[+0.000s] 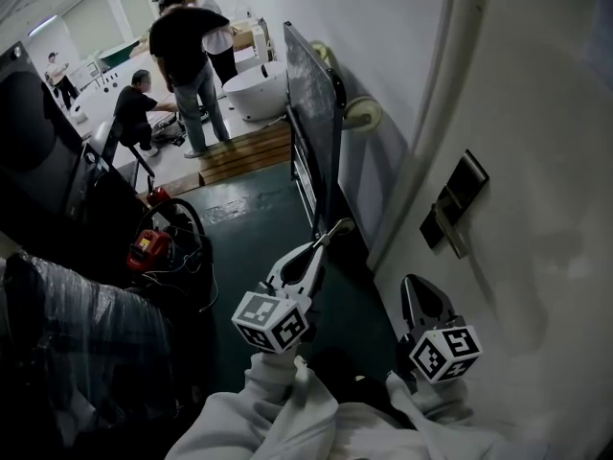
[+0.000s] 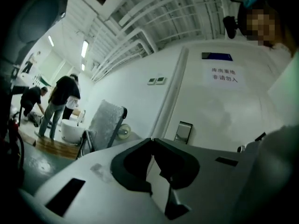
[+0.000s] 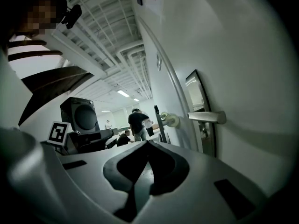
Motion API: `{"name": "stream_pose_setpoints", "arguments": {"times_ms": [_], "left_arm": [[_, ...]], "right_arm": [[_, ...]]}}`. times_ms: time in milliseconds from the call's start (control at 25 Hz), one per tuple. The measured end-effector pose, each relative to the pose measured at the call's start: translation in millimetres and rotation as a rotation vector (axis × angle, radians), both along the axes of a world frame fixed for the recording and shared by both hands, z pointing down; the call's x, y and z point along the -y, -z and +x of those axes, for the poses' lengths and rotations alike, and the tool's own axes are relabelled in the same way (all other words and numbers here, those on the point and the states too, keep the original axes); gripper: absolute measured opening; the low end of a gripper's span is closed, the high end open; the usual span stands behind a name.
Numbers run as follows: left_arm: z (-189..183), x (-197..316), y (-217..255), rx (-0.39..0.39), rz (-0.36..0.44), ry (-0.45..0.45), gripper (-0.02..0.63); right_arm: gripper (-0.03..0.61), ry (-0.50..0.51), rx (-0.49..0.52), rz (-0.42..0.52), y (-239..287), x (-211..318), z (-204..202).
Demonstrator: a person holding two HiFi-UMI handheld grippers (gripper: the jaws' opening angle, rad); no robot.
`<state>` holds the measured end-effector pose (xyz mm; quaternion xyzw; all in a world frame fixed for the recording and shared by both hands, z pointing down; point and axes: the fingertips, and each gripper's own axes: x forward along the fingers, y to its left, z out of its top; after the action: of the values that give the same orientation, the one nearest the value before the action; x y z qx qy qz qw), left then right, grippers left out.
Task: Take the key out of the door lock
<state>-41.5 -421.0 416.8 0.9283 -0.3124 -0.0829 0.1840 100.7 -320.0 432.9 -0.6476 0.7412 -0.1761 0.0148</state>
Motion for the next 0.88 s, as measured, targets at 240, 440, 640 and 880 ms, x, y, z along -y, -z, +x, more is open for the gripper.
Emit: {"name": "stream_pose_setpoints", "arguments": {"times_ms": [240, 440, 640, 880], "left_arm": [[2.2, -23.3, 9.5, 0.221, 0.227, 0.015, 0.026], [13.1, -40.9, 4.0, 0.257, 0.282, -0.031, 0.026], [25.4, -48.7, -7.8, 0.265, 0.261, -0.076, 0.026], [39.3, -53.3, -15.5, 0.268, 0.242, -0.118, 0.026]], "right_arm": [[0.052, -0.007, -0.033, 0.011, 0.9, -1.1, 4.8], [0.051, 0.01, -0.075, 0.046, 8.4, -2.0, 5.7], [0.051, 0.014, -0.116, 0.074, 14.0, -3.7, 8.9], [0.051, 0.005, -0.127, 0.081, 16.8, -7.1, 14.5]]}}
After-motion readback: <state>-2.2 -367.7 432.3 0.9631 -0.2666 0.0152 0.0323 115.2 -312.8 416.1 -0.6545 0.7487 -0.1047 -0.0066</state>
